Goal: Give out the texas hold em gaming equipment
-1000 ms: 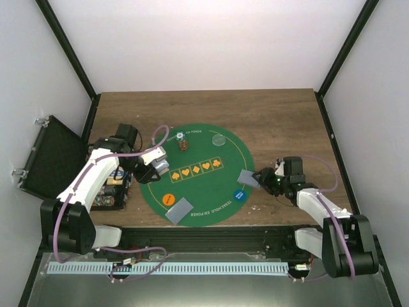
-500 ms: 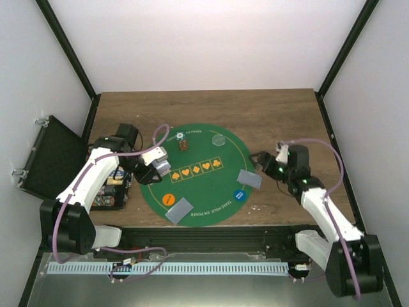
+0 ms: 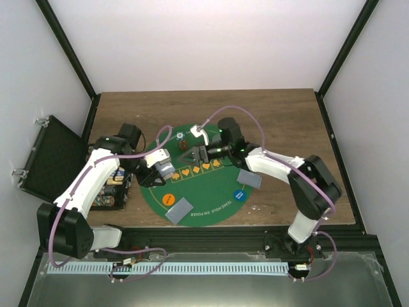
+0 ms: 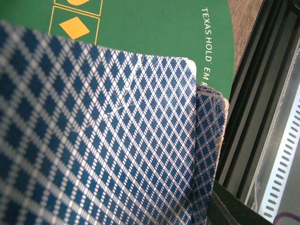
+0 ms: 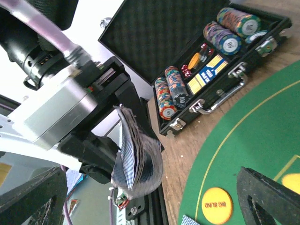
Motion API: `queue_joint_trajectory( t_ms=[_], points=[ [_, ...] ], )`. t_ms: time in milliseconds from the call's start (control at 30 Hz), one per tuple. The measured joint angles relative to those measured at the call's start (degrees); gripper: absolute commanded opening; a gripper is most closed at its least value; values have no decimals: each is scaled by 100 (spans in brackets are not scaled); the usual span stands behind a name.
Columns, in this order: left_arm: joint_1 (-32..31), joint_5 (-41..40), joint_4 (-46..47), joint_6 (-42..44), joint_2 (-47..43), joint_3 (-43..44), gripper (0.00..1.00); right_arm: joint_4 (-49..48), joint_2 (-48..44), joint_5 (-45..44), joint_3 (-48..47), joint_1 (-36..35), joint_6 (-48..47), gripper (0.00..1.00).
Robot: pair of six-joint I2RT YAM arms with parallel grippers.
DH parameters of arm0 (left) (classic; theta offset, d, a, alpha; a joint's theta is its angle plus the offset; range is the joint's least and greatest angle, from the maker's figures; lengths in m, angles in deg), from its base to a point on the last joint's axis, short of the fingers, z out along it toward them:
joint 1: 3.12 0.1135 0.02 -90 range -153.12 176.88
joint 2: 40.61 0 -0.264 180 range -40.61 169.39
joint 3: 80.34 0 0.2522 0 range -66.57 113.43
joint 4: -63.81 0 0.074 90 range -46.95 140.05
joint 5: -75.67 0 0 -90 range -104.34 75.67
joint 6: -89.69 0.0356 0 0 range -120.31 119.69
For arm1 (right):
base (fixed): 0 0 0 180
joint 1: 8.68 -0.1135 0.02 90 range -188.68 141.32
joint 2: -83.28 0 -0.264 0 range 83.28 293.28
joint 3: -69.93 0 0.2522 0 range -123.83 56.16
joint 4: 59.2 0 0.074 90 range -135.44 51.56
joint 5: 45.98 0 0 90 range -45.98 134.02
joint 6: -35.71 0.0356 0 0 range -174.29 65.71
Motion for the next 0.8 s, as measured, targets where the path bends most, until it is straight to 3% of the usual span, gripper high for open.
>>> queue_joint_trajectory(
  t_ms=[367,567,800],
  points=[
    [-11,39,-7,-7,0,76,45,-487,1209,354,-697,-505,422,82],
    [-11,35,17,-28,4,103,45,-549,1543,448,-1025,-603,516,54],
    [-37,-146,92,-20,11,103,45,-680,1707,649,-1169,-678,927,30]
  ],
)
